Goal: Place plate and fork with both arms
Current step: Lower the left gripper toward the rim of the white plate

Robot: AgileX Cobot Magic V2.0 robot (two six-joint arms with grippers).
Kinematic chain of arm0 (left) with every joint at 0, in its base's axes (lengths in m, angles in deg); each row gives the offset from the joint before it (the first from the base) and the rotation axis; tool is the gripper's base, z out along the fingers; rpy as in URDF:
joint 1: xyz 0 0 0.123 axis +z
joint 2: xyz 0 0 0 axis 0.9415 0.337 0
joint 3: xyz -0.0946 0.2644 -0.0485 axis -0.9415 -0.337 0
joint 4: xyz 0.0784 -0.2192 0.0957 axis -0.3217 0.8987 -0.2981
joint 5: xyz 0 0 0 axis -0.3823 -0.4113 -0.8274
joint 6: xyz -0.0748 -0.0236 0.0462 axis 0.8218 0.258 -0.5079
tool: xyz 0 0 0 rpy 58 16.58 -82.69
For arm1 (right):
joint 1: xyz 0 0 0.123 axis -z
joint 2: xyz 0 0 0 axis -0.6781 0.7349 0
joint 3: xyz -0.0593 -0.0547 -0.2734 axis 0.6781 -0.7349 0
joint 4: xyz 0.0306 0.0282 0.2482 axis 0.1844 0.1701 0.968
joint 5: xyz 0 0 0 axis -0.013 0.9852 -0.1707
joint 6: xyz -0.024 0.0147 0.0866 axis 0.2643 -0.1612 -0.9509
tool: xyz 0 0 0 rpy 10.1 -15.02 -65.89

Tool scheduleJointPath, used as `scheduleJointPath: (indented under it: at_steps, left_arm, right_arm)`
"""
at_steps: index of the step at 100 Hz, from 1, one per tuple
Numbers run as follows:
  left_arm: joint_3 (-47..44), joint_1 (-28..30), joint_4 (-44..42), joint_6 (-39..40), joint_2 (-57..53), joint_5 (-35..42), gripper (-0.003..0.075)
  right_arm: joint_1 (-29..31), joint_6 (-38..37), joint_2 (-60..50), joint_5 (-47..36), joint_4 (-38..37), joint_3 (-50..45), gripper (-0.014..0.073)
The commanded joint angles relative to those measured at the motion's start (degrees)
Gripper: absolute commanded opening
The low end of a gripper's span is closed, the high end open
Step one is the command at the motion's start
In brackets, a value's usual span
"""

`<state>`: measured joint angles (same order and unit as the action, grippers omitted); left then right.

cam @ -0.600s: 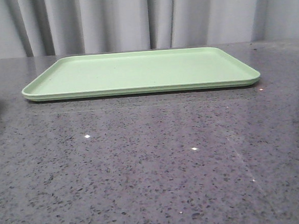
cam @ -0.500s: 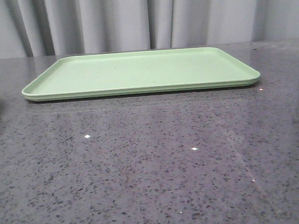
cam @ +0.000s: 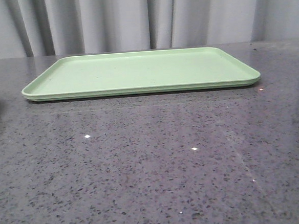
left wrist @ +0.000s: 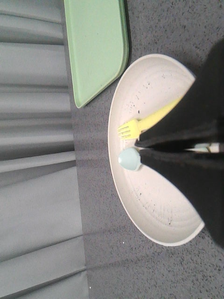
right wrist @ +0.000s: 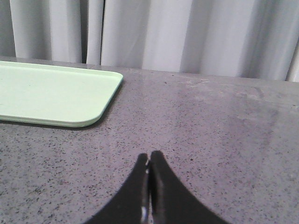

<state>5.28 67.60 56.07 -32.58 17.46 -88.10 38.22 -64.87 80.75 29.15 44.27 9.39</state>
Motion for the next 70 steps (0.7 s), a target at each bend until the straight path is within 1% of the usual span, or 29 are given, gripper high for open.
scheduleJointPath:
  at_steps: [1,7,20,29,35,46,61,70]
  left_arm:
    - [-0.76,-0.50,0.08,0.42,-1.77,4.93,-0.0020]
    - [-0.76,-0.50,0.08,0.42,-1.77,4.93,-0.0020]
    - [-0.64,-0.50,0.19,0.42,-1.77,6.11,-0.0020]
    - [0.12,-0.50,2.72,0.42,-1.77,6.11,-0.0020]
    - [1.05,-0.50,4.34,0.42,-1.77,4.93,-0.0020]
    - [4.79,-0.50,4.46,0.42,-0.73,-0.16,-0.0020]
    - [11.11,-0.50,5.05,0.42,3.72,-1.71,-0.0020]
    - [16.80,-0.50,5.05,0.42,7.24,-6.41,-0.0020]
  right_arm:
    - [0.34,0.23,-1.31,-4.89,-0.64,0.24,-0.0069]
    - [0.34,0.23,-1.31,-5.16,-0.63,0.24,-0.0069]
    - [0.34,0.23,-1.31,-9.73,-0.63,0.30,-0.0069]
    - [0.34,0.23,-1.31,-11.44,-0.63,0.43,-0.0069]
    - [0.34,0.23,-1.25,-10.80,-0.63,1.15,-0.0069]
    - [0.34,0.23,-0.72,-5.67,-0.63,5.03,-0.0069]
    - [0.34,0.23,2.52,3.58,-0.63,13.62,-0.0069]
    - [0.34,0.23,5.86,8.45,-0.63,19.59,-0.0069]
